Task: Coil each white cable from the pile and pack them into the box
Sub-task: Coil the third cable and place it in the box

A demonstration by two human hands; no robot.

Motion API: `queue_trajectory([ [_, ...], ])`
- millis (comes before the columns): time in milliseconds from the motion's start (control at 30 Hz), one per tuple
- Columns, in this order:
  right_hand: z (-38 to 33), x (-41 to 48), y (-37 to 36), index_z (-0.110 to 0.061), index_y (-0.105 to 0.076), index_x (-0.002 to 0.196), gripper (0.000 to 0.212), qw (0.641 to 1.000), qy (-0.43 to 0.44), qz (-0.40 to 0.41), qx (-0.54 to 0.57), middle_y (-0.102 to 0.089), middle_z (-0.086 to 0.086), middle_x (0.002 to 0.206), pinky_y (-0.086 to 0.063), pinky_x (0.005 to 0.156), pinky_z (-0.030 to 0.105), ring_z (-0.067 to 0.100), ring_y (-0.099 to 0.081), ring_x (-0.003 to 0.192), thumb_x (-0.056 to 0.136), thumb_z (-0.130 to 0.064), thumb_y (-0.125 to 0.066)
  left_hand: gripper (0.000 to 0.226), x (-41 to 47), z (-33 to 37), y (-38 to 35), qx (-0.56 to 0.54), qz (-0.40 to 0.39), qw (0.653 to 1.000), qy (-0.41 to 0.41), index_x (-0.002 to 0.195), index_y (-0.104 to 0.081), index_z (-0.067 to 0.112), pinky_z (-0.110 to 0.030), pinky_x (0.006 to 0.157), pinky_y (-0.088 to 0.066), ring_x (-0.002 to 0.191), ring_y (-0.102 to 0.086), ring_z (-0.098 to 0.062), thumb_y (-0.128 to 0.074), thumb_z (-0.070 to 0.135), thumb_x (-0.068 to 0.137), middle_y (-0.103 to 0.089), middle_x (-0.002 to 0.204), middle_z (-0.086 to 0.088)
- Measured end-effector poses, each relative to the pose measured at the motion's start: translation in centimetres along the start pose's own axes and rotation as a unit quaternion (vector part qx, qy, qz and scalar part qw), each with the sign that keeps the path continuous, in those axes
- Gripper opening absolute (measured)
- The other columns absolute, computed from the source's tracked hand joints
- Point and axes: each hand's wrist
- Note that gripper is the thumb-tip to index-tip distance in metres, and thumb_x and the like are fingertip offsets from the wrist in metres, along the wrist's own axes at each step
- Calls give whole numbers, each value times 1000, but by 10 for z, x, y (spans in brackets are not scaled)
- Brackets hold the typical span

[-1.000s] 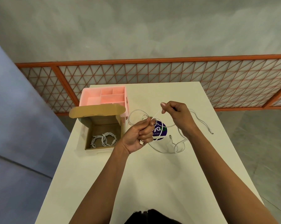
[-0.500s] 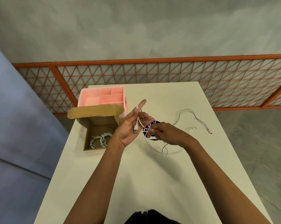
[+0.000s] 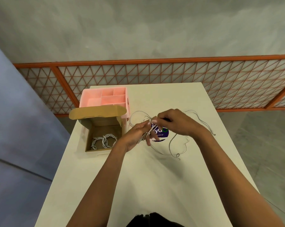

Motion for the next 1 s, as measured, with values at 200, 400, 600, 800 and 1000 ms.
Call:
queue_trajectory([
  [200,6,1,8,-9,-63,71,35,994,5,95,56,-41,-3,53,-30,50,16,7,-36,48,94,-34,-56,40,-12,8,-3,-201,-120,972,-2,115,-66,13,-24,64,-55,25,-20,-4,-30,24,101,-31,38,6],
  [400,8,-1,-3,-1,-62,78,35,982,-13,122,142,-52,-22,50,-29,49,13,5,-32,48,97,-28,-51,26,-17,10,-7,-332,-219,917,-18,87,-64,10,-15,40,-41,26,-18,-9,-49,29,95,-23,39,5],
  [600,5,-10,-6,-12,-61,78,37,973,-47,18,225,-48,-15,46,-31,48,6,0,-41,42,101,-33,-41,27,-12,11,-4,-391,-271,879,-39,82,-55,10,-17,43,-42,26,-18,-9,-43,26,100,-29,43,3],
  [800,8,-10,-14,-21,-63,71,28,955,-54,-10,291,-39,-13,50,-23,47,15,5,-29,47,96,-30,-54,29,-13,11,-3,-392,-264,880,-39,80,-54,11,-19,50,-43,30,-25,-10,-40,25,101,-29,44,4],
  [1000,12,-3,-24,-23,-41,52,43,888,-117,-13,445,-19,-3,60,-12,49,24,14,-10,57,86,-39,-61,33,-15,9,-6,-373,-260,890,-39,77,-53,13,-20,55,-45,31,-25,-9,-35,25,101,-28,42,6],
])
Point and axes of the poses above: each hand's wrist, its own x-axis towards the middle knuckle, its own y-axis out of the back of the hand, z = x × y
